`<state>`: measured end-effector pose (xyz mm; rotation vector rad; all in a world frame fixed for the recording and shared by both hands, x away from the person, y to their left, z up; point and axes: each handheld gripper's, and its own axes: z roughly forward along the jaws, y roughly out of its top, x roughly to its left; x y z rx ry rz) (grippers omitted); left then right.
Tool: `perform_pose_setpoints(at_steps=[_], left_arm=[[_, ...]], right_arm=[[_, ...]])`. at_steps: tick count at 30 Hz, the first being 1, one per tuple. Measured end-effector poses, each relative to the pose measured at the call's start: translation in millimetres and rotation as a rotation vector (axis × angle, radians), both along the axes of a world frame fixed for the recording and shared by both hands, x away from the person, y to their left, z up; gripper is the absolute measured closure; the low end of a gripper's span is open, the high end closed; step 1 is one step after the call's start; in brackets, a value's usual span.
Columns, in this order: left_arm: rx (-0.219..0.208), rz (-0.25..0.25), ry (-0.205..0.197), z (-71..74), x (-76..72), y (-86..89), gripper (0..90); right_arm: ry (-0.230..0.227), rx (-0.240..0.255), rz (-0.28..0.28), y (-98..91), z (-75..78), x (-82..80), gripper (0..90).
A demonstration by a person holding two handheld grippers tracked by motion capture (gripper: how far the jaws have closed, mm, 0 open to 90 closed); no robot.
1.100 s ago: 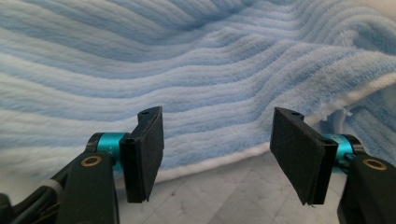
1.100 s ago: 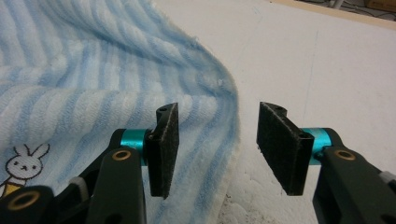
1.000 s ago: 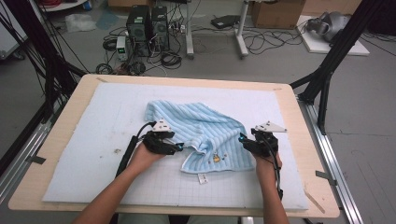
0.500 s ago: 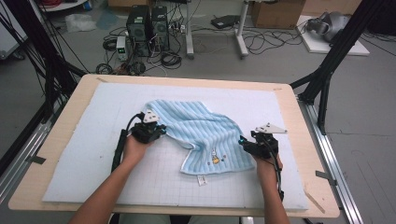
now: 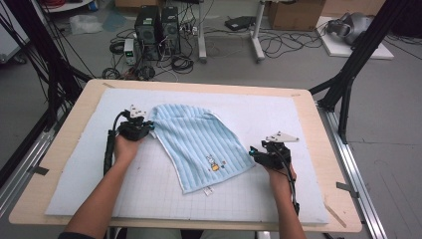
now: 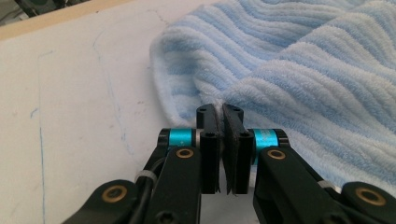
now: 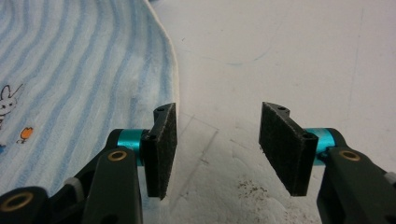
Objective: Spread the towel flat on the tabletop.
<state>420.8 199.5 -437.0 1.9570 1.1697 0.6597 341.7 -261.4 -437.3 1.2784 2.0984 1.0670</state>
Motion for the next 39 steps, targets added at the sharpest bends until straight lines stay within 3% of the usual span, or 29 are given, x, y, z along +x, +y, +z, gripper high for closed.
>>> perform_pose_setpoints(at_steps=[1,2,3,4,10,14,15,16,19,23,27,28,30,34,39], left_arm=[[0.004,0.000,0.002,0.1,-0.5,0.4,83.6],[-0.006,0.008,0.003,-0.1,-1.4,-0.5,66.9],[-0.049,0.021,0.014,0.2,-4.0,-0.2,57.2],[-0.049,0.021,0.014,0.2,-4.0,-0.2,51.2],[-0.091,-0.003,-0.011,1.9,-16.7,4.8,40.2],[-0.103,-0.028,-0.011,5.8,-21.7,5.2,38.8],[-0.109,-0.033,-0.020,7.5,-23.6,5.3,38.9],[-0.120,-0.036,-0.047,8.9,-27.7,5.7,39.2],[-0.127,-0.046,-0.049,7.4,-32.8,7.0,39.2],[-0.145,-0.051,-0.048,5.1,-39.2,9.5,39.0],[-0.155,-0.056,-0.049,2.8,-50.8,12.9,38.9],[-0.154,-0.057,-0.047,1.8,-57.4,14.9,38.9],[-0.153,-0.057,-0.043,1.5,-61.1,15.7,38.8],[-0.159,-0.061,-0.038,-3.5,-80.2,19.7,38.7],[-0.168,-0.073,-0.024,-7.3,-93.1,19.2,38.7]], right_arm=[[0.000,0.000,0.000,0.0,0.0,0.0,47.2],[0.007,-0.001,0.020,0.6,-0.6,0.1,53.8],[0.009,-0.001,0.030,1.1,-0.9,0.4,56.4],[0.014,-0.001,0.049,2.8,-1.6,0.4,57.5],[0.001,-0.019,0.137,17.6,-3.4,0.3,55.4],[-0.003,0.002,0.186,25.1,-4.3,0.5,55.1],[0.004,0.007,0.223,30.3,-6.0,1.4,55.7],[0.012,-0.005,0.231,33.2,-7.4,1.7,57.0],[0.057,-0.039,0.238,39.3,-13.1,3.0,56.8],[0.084,-0.010,0.250,38.2,-12.7,2.8,52.6],[0.095,-0.031,0.247,40.5,-10.4,-2.0,64.8],[0.108,-0.010,0.250,40.3,-10.3,-6.9,78.0],[0.118,0.011,0.276,41.2,-10.8,-12.7,82.5],[0.140,0.025,0.317,47.9,-10.1,-25.4,82.9],[0.161,0.052,0.405,58.2,-10.8,-37.7,82.3]])
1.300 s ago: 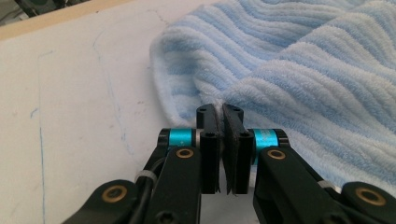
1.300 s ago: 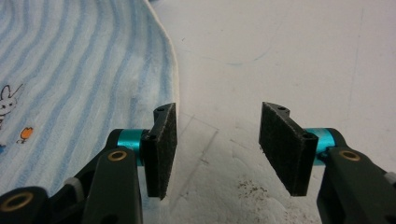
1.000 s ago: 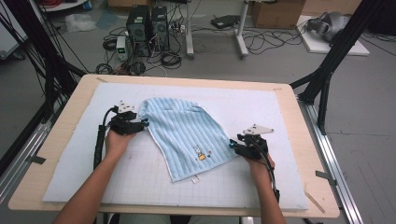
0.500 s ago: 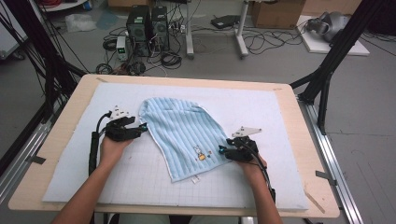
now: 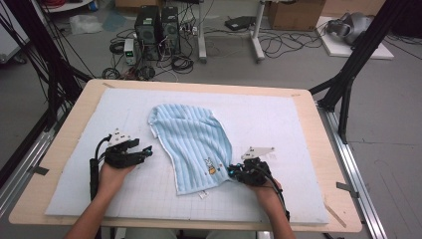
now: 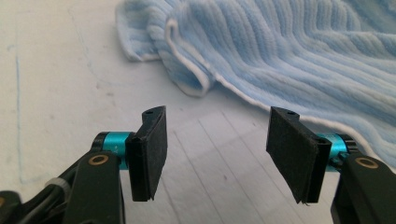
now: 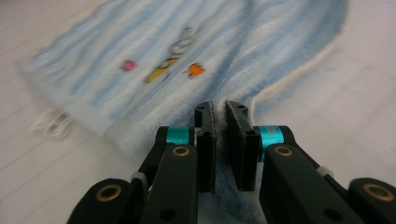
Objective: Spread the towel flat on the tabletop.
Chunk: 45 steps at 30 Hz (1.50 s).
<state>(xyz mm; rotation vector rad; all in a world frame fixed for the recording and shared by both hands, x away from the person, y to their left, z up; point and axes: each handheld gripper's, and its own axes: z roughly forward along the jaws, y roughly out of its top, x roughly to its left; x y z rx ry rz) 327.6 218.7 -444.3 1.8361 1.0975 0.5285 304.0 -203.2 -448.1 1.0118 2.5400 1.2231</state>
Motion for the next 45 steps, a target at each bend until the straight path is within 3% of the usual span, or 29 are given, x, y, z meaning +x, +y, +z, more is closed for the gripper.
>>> perform_pose_setpoints(at_steps=[3,6,7,9,10,11,12,15,16,17,21,23,24,26,27,29,30,31,32,37,45], left_arm=[[-0.001,-0.027,0.009,-0.4,-7.9,-5.1,38.7],[-0.005,-0.055,0.014,0.2,-14.8,-12.4,38.7],[-0.016,-0.077,0.021,0.9,-18.0,-18.2,38.7],[-0.018,-0.088,0.025,1.0,-19.6,-21.9,38.7],[-0.023,-0.102,0.027,0.8,-20.9,-26.2,38.9],[-0.025,-0.133,0.042,-0.1,-22.6,-35.5,38.9],[-0.025,-0.133,0.042,-0.1,-22.6,-35.5,38.9],[-0.011,-0.186,0.063,-3.9,-23.7,-50.5,39.0],[0.000,-0.201,0.072,-5.5,-24.0,-55.1,39.0],[0.046,-0.233,0.075,-5.6,-24.8,-62.3,39.0],[0.012,-0.250,0.075,-5.6,-24.5,-67.7,39.0],[0.068,-0.271,0.075,-6.4,-24.2,-76.4,39.0],[0.068,-0.271,0.075,-6.4,-24.2,-76.4,39.6],[0.147,-0.302,0.054,-7.2,-27.6,-85.4,42.7],[0.160,-0.304,0.037,-6.7,-29.7,-87.4,42.7],[0.164,-0.348,0.024,-6.7,-32.2,-89.1,54.2],[0.168,-0.368,0.018,-6.5,-33.1,-89.7,71.4],[0.160,-0.394,0.026,-6.5,-34.2,-90.3,71.4],[0.164,-0.407,0.025,-6.2,-35.2,-90.8,84.7],[0.121,-0.389,0.074,-5.1,-37.0,-76.3,86.1],[0.126,-0.338,0.110,-0.8,-46.8,-26.1,86.0]], right_arm=[[0.024,0.015,0.120,13.8,0.2,-12.7,79.0],[0.022,0.014,0.143,17.0,1.3,-16.6,75.5],[-0.006,0.014,0.118,14.0,3.7,-19.1,70.1],[-0.021,0.030,0.095,10.2,5.0,-19.1,67.1],[-0.045,0.056,0.030,0.7,7.5,-18.6,62.4],[-0.064,0.060,-0.002,-4.2,8.1,-17.7,60.6],[-0.080,0.061,-0.037,-9.0,8.3,-17.0,58.2],[-0.090,0.064,-0.120,-20.1,6.1,-13.9,55.2],[-0.090,0.064,-0.120,-20.1,6.1,-13.9,55.2],[-0.090,0.060,-0.153,-24.3,4.4,-12.7,53.1],[-0.097,0.056,-0.180,-26.6,4.0,-11.8,49.0],[-0.098,0.054,-0.189,-25.7,4.1,-11.8,48.1],[-0.098,0.054,-0.189,-25.7,4.1,-11.8,48.1],[-0.101,0.052,-0.193,-23.4,3.7,-12.2,44.5],[-0.101,0.052,-0.193,-23.4,3.7,-12.2,44.5],[-0.095,0.065,-0.213,-22.5,4.4,-11.5,40.8],[-0.097,0.063,-0.221,-22.1,4.9,-11.3,40.7],[-0.093,0.063,-0.227,-21.6,5.3,-11.3,40.7],[-0.095,0.058,-0.233,-21.1,5.5,-11.3,40.7],[-0.098,0.056,-0.233,-23.3,5.7,-11.7,40.7],[-0.106,0.027,-0.237,-21.5,4.3,-10.5,41.9]])
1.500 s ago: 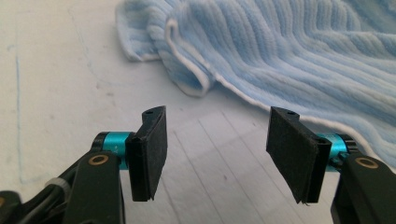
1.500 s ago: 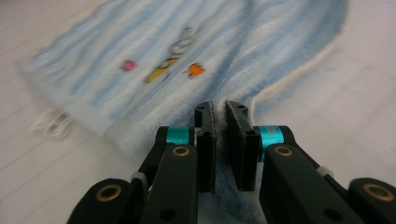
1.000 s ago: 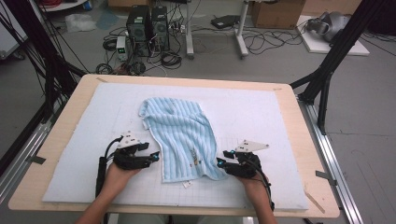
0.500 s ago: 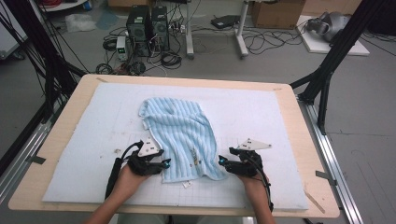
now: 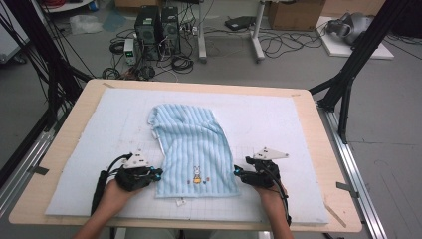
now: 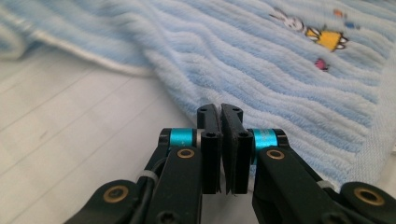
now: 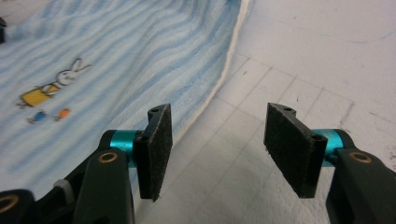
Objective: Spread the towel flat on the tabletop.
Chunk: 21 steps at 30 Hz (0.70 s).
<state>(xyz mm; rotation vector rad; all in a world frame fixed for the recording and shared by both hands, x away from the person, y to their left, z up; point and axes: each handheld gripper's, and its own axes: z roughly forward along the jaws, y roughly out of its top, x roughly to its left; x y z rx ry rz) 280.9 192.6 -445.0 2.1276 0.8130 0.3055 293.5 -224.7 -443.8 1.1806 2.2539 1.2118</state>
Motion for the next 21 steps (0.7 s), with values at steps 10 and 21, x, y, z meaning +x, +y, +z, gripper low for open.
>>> perform_pose_setpoints(at_steps=[10,21], left_arm=[[-0.043,-0.020,0.060,-1.1,-12.9,32.6,81.7],[-0.144,0.157,-0.022,11.3,2.9,34.7,43.7]], right_arm=[[-0.043,-0.040,0.048,37.3,1.3,4.2,51.4],[-0.005,-0.111,0.157,67.1,-6.6,11.1,82.2]])
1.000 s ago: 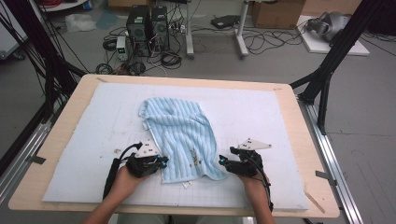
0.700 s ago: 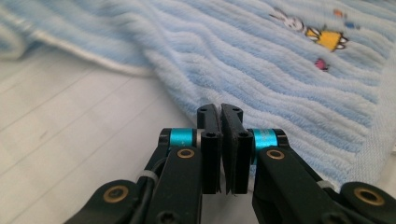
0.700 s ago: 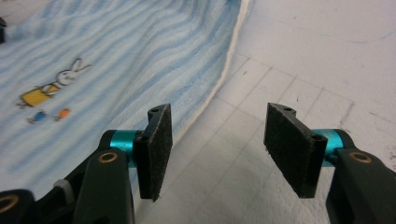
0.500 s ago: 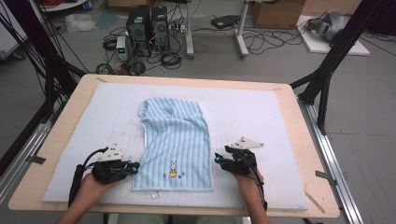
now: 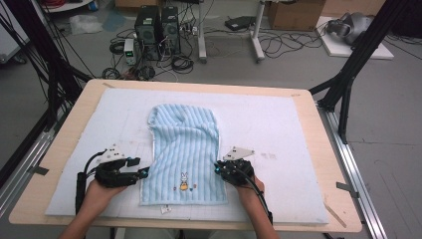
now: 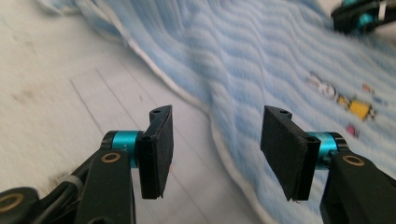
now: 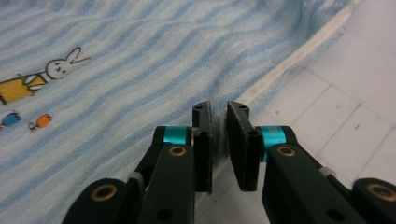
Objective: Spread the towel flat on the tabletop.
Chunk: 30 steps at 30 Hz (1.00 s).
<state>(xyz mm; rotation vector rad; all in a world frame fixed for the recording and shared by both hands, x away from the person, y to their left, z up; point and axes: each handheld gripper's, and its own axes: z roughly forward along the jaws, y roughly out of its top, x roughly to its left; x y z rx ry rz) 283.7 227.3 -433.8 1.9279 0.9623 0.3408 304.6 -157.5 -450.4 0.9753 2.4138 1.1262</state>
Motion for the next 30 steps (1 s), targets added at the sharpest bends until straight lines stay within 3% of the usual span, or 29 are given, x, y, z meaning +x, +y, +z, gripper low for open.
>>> perform_pose_setpoints(at_steps=[1,5,8,15,22,25,26,28,30], left_arm=[[-0.023,0.013,-0.027,4.7,5.8,-2.5,43.5],[-0.053,0.022,-0.056,10.1,13.8,-8.4,43.6],[-0.065,0.026,-0.053,9.8,21.4,-15.0,43.4],[-0.047,0.019,-0.023,1.2,31.0,-26.7,43.4],[-0.041,0.032,-0.015,-2.6,33.7,-26.2,43.3],[-0.034,0.022,-0.011,-3.9,33.7,-29.1,43.3],[-0.029,0.015,-0.010,-4.6,33.3,-31.1,43.3],[-0.012,-0.013,-0.002,-7.3,31.7,-38.5,43.4],[-0.008,-0.018,0.000,-8.7,31.5,-41.3,43.6]], right_arm=[[0.022,0.006,0.007,-1.1,1.0,-0.3,83.4],[0.062,-0.003,0.051,-6.0,4.4,-3.8,84.5],[0.100,-0.002,0.118,-19.4,6.9,-16.1,84.4],[0.135,0.003,0.154,-37.3,8.7,-36.4,84.2],[0.151,-0.009,0.166,-49.7,10.2,-57.7,84.0],[0.146,0.013,0.148,-58.0,11.4,-61.6,78.1],[0.138,0.028,0.134,-58.8,12.8,-60.8,71.8],[0.093,0.072,0.095,-57.2,16.5,-54.8,61.5],[0.078,0.078,0.084,-56.2,16.8,-52.1,60.1]])
